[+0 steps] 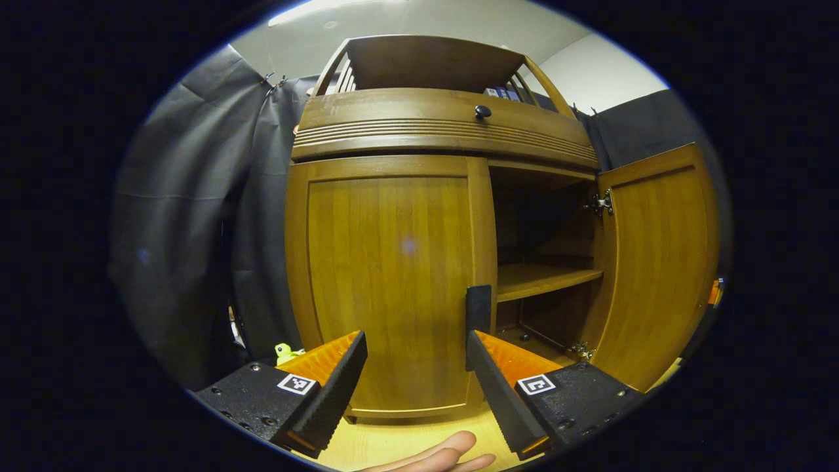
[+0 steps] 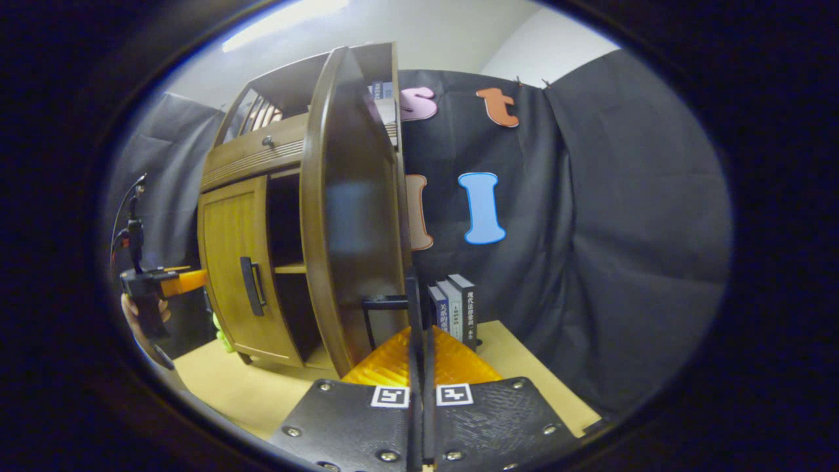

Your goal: Open the right door of the double-door shoe cabinet with the right hand, and open the left door with the left hand.

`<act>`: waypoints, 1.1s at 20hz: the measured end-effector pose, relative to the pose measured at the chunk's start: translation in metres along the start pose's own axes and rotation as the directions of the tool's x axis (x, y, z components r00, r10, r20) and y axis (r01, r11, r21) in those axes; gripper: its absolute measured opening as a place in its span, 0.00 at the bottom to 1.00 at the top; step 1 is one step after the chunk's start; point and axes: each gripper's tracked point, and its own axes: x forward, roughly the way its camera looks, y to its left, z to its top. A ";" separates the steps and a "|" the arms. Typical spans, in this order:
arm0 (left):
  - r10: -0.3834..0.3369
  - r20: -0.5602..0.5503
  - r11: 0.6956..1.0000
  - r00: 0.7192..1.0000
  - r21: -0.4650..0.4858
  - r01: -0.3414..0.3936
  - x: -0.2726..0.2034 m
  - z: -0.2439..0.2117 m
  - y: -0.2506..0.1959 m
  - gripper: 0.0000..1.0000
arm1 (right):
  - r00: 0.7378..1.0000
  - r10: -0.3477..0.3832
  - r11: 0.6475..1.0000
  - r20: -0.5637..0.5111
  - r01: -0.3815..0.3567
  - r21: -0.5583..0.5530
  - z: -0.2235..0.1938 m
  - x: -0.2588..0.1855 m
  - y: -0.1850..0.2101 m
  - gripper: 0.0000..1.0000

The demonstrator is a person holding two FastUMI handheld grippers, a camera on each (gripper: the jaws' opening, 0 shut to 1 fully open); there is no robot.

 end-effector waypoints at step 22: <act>-0.156 -0.036 0.985 0.987 -0.080 0.153 0.054 -0.050 -0.078 0.92 | 0.986 -0.112 0.967 0.125 0.137 -0.214 0.016 -0.054 -0.077 0.96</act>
